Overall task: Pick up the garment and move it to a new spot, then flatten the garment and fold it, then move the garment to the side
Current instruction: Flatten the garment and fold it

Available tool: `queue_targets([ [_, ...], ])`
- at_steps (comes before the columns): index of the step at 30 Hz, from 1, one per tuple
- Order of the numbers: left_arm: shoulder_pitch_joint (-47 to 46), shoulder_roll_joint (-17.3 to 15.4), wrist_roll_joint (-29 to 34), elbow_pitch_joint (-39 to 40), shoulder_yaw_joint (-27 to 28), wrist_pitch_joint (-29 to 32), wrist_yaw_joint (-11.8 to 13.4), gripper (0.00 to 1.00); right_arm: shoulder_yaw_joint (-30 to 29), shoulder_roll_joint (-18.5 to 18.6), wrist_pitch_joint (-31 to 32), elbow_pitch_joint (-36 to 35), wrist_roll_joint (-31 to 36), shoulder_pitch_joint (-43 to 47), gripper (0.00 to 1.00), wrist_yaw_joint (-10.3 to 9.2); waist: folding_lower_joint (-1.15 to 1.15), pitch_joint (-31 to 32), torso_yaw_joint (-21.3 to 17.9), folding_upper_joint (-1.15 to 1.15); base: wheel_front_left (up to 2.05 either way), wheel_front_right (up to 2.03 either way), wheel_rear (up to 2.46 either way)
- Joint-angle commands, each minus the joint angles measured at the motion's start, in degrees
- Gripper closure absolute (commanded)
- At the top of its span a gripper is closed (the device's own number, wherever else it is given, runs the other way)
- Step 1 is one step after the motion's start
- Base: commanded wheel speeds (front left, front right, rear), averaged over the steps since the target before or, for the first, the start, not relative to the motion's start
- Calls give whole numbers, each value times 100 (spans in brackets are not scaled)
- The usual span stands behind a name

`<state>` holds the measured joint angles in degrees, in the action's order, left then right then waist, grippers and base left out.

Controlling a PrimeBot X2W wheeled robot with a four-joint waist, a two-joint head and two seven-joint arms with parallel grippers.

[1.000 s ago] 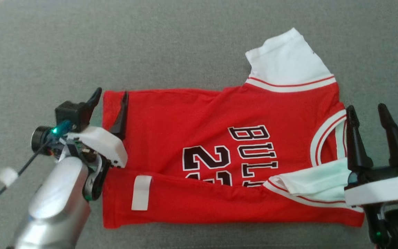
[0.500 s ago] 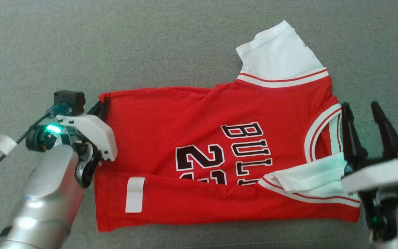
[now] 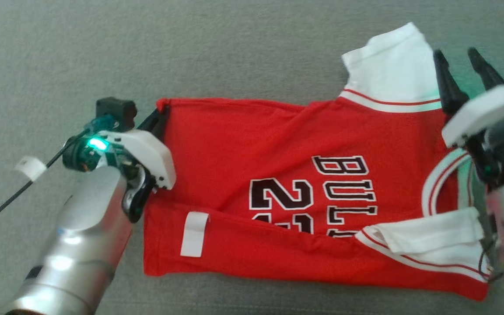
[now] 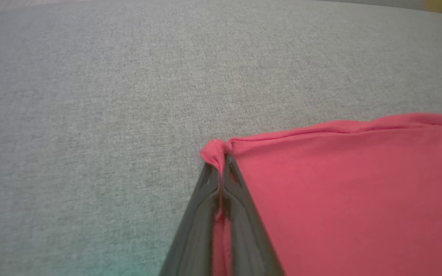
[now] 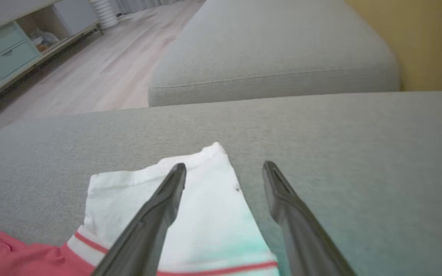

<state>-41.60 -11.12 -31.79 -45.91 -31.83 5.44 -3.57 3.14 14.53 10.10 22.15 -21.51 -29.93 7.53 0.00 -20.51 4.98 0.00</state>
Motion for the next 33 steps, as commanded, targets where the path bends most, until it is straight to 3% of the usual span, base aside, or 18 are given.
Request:
queue_targets([
  [1, -238, -122, -24, 39, 107, -54, -11, 100, 227, 143, 46, 60, -75, -316, 0, -4, 0, -135, 157, 0, 0, 0, 0],
  [7, -419, 32, -74, -150, 76, -194, -82, 100, 818, 402, 367, 1250, -131, -1282, 0, -4, 0, -313, 332, 0, 0, 0, 0],
  [15, -640, 134, -170, -403, 68, -333, -177, 100, 1472, 521, 1055, 2328, -207, -2217, 0, -4, 0, -520, 412, 0, 0, 0, 0],
  [16, -654, 141, -182, -437, 66, -351, -187, 100, 1557, 524, 1149, 2406, -244, -2291, 36, -4, 0, -528, 412, 0, 0, 0, 0],
  [17, -672, 151, -217, -506, 73, -389, -206, 100, 1678, 521, 1276, 2516, -377, -2397, 100, -4, 0, -534, 406, 0, 0, 0, 0],
  [24, -621, 89, -303, -552, 106, -681, -259, 100, 1836, 696, 781, 2233, -831, -2344, 100, -4, 0, -322, 357, 0, 0, 0, 0],
  [33, -165, -377, -402, 195, 251, -846, -138, 100, 1162, 1085, 243, 276, -1143, -945, 100, -4, 0, 261, 93, 0, 0, 0, 0],
])
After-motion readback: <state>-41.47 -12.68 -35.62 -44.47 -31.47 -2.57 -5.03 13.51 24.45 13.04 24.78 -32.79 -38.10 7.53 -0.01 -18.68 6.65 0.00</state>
